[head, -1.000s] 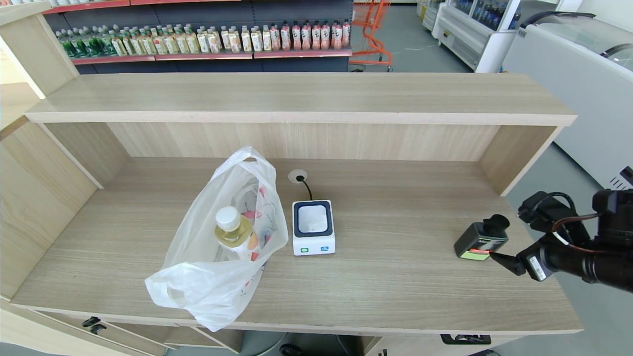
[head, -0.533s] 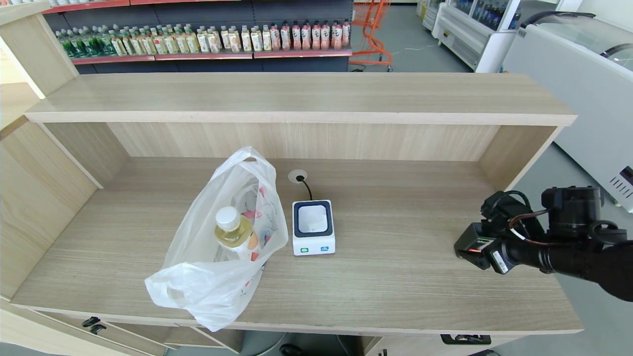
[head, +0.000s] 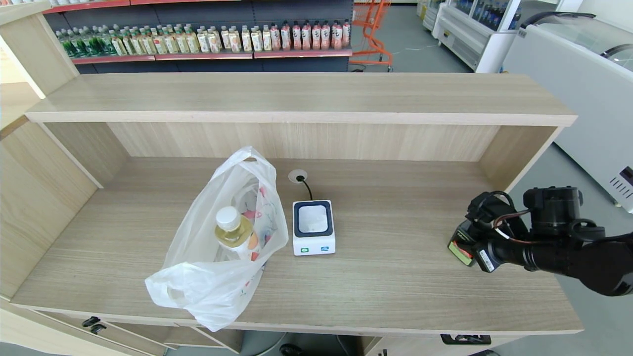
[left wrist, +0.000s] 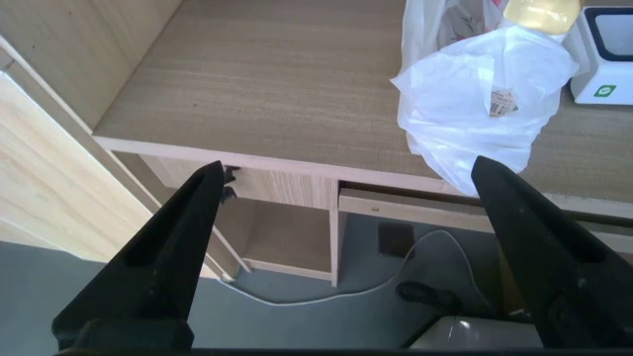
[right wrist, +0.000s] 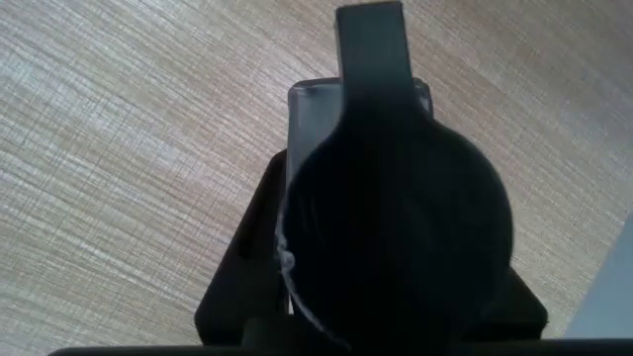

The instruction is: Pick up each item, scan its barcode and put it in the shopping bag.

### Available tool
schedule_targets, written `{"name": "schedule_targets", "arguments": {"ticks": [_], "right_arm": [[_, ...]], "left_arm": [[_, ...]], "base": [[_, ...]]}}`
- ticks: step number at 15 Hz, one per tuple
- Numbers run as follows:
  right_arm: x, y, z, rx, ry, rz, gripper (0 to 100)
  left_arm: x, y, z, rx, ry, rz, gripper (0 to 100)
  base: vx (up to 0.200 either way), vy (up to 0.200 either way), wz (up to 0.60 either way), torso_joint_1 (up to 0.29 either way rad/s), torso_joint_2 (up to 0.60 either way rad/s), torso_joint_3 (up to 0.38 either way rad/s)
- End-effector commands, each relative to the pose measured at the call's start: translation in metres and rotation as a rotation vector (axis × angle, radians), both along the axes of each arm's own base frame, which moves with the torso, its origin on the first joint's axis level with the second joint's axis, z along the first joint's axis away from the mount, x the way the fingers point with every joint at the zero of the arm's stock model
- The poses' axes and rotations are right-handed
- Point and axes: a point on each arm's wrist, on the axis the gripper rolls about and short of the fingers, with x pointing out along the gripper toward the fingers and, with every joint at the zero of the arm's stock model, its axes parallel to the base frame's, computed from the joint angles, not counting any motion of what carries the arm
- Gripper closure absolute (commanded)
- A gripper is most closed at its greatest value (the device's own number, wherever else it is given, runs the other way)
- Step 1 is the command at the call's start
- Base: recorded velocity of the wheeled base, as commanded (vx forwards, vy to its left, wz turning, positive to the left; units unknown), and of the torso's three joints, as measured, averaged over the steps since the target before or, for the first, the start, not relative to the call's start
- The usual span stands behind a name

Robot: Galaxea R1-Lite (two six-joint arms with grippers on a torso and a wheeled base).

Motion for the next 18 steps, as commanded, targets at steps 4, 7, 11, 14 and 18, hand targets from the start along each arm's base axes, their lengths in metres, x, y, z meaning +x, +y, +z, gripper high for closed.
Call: {"name": "schedule_targets", "arguments": {"ticks": [4,7,11,14,18], "right_arm": [[-0.015,0.001,0.021,0.026,-0.076,0.042,100],[-0.061,0.0,0.052,0.033,-0.266,0.167,100],[-0.082,-0.005,0.062,-0.292,-0.554,0.642,100],[-0.083,0.003,0.05,-0.58,-0.798,1.051,100],[-0.099,0.031,0.028,-0.82,-1.08,1.494,100]], "left_arm": [[0.0,0.0,0.0,0.0,0.0,0.001,0],[0.0,0.0,0.0,0.0,0.0,0.001,0],[0.0,0.0,0.0,0.0,0.0,0.001,0],[0.0,0.0,0.0,0.0,0.0,0.001,0],[0.0,0.0,0.0,0.0,0.0,0.001,0]], "base": [[0.0,0.0,0.0,0.0,0.0,0.0],[0.0,0.0,0.0,0.0,0.0,0.0],[0.0,0.0,0.0,0.0,0.0,0.0],[0.0,0.0,0.0,0.0,0.0,0.0],[0.0,0.0,0.0,0.0,0.0,0.0]]}}
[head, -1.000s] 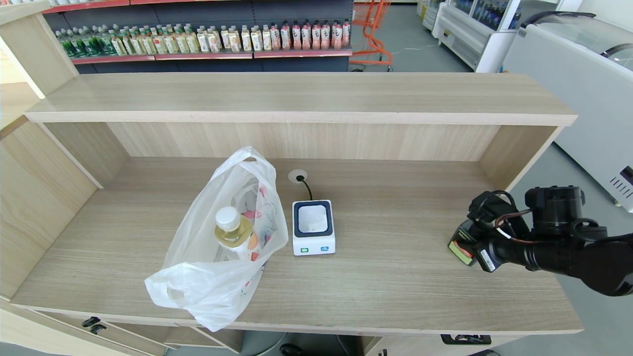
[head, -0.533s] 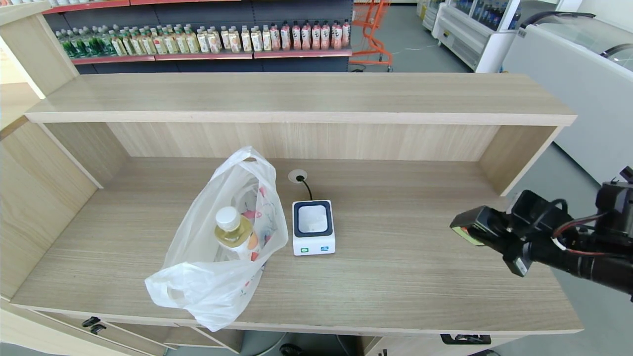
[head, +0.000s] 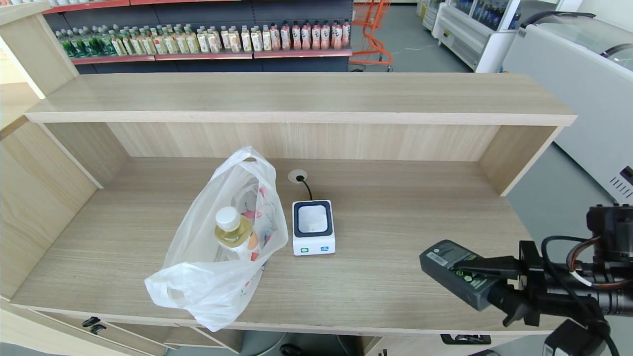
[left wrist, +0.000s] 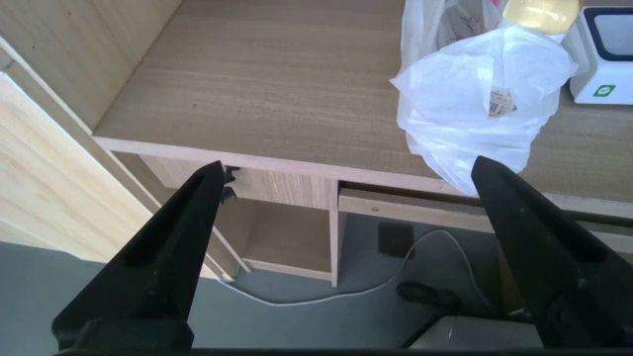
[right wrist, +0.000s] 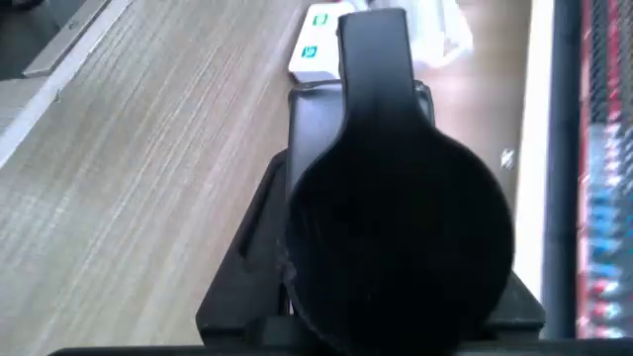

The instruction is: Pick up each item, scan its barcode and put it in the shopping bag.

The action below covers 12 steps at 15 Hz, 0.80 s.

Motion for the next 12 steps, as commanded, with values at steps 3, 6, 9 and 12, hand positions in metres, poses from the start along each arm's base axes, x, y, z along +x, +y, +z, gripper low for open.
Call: {"name": "schedule_targets", "arguments": {"ticks": [3,6,9,12], "right_arm": [[-0.006,0.047,-0.008,-0.024,-0.255,0.44,100],[-0.002,0.078,-0.004,0.002,-0.369,0.586,100],[0.0,0.091,-0.001,0.021,-0.45,0.628,100],[0.005,0.097,0.006,0.035,-0.541,0.637,100]], "left_arm": [[0.0,0.0,0.0,0.0,0.0,0.001,0],[0.0,0.0,0.0,0.0,0.0,0.001,0],[0.0,0.0,0.0,0.0,0.0,0.001,0],[0.0,0.0,0.0,0.0,0.0,0.001,0]], "base": [[0.0,0.0,0.0,0.0,0.0,0.0],[0.0,0.0,0.0,0.0,0.0,0.0],[0.0,0.0,0.0,0.0,0.0,0.0],[0.0,0.0,0.0,0.0,0.0,0.0]]}}
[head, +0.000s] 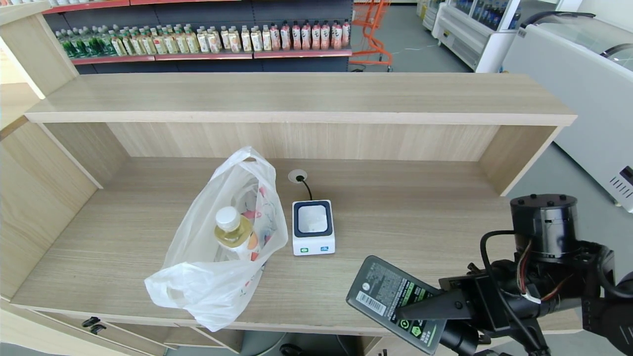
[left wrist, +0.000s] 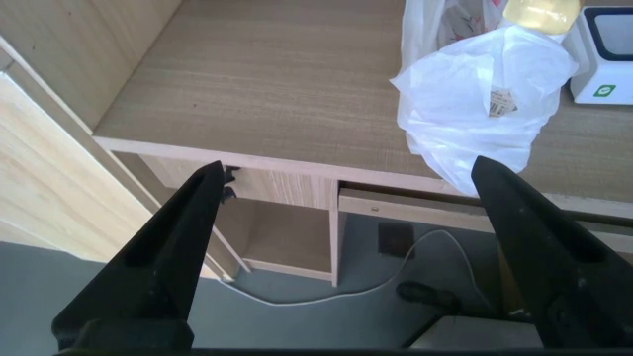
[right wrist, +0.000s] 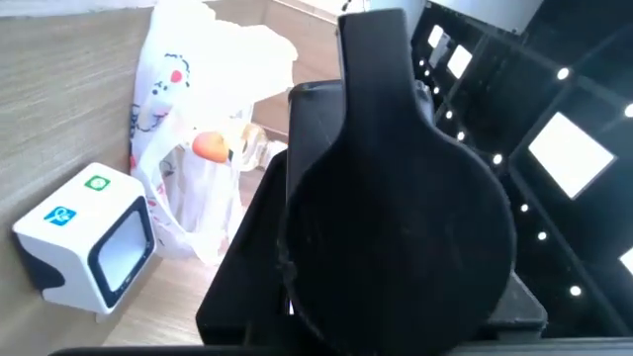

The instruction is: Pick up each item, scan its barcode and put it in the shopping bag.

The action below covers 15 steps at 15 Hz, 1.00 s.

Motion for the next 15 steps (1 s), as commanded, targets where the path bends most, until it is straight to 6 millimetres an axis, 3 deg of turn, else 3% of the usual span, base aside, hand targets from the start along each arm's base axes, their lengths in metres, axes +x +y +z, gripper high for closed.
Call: {"name": "schedule_targets", "arguments": {"ticks": [1,15], "right_arm": [[0.001,0.003,-0.002,-0.002,0.006,0.008,100],[0.003,0.004,0.01,0.029,-0.063,0.009,100]], "left_arm": [[0.0,0.0,0.0,0.0,0.0,0.001,0],[0.0,0.0,0.0,0.0,0.0,0.001,0]], "base": [[0.0,0.0,0.0,0.0,0.0,0.0],[0.0,0.0,0.0,0.0,0.0,0.0]]}}
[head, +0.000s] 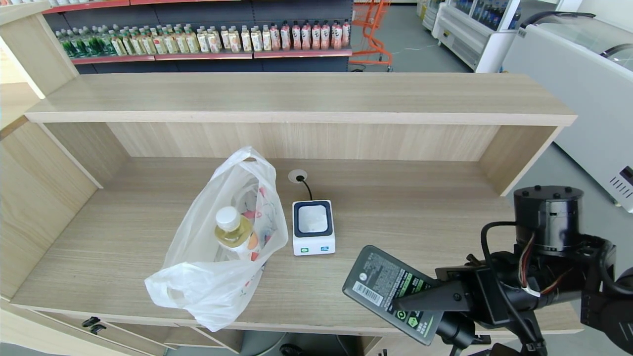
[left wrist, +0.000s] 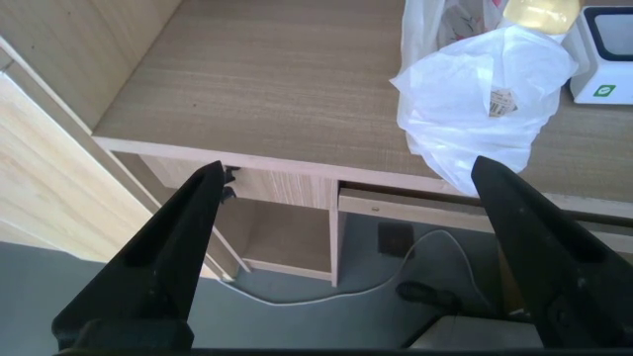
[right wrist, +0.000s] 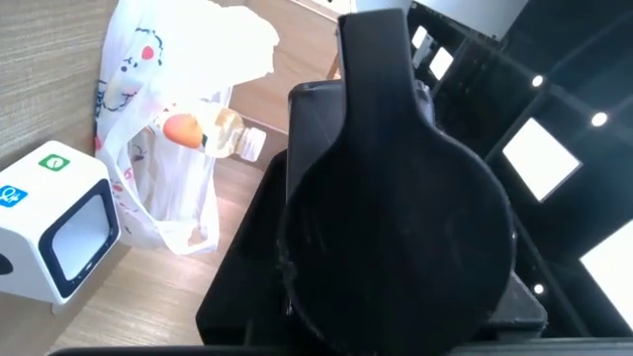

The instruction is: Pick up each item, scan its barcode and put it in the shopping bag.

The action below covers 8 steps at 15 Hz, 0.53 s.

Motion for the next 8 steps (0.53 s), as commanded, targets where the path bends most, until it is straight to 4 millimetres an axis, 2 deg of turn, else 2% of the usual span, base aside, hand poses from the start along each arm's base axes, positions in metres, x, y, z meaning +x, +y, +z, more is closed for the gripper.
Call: {"name": "schedule_targets", "arguments": {"ticks": [1,8], "right_arm": [[0.0012,0.0007,0.0002,0.001,0.0,0.0,100],[0.0047,0.0025,0.0024,0.005,-0.008,0.0,100]], "left_arm": [[0.0,0.0,0.0,0.0,0.0,0.001,0],[0.0,0.0,0.0,0.0,0.0,0.001,0]], "base": [[0.0,0.0,0.0,0.0,0.0,0.0],[0.0,0.0,0.0,0.0,0.0,0.0]]}}
